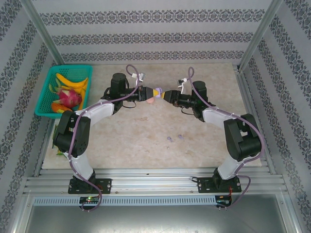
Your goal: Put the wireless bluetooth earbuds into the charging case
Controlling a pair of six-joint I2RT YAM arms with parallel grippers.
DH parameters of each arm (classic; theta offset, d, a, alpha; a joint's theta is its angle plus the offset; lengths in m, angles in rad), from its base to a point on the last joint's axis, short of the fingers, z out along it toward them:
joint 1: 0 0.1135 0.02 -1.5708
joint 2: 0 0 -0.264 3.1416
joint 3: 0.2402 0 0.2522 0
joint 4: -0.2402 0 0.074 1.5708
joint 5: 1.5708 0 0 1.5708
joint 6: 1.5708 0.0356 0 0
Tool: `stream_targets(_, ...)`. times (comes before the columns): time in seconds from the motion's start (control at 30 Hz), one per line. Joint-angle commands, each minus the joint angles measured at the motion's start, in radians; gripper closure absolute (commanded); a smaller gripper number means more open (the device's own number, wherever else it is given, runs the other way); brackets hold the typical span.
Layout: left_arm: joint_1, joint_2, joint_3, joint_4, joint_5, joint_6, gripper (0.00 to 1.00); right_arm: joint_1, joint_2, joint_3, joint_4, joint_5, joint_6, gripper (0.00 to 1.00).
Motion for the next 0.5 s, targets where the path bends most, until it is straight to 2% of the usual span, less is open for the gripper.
stream_targets(0.0, -0.019, 0.014, 0.037, 0.001, 0.042, 0.001, 1.00, 0.005, 0.017, 0.044, 0.007, -0.011, -0.023, 0.54)
stream_targets(0.3, -0.030, 0.021, 0.041, -0.011, 0.047, 0.010, 1.00, -0.002, 0.032, 0.063, -0.003, 0.001, -0.021, 0.61)
stream_targets(0.47, -0.034, 0.022, 0.041, -0.018, 0.046, 0.013, 1.00, -0.005, 0.035, 0.062, -0.006, -0.003, -0.022, 0.69)
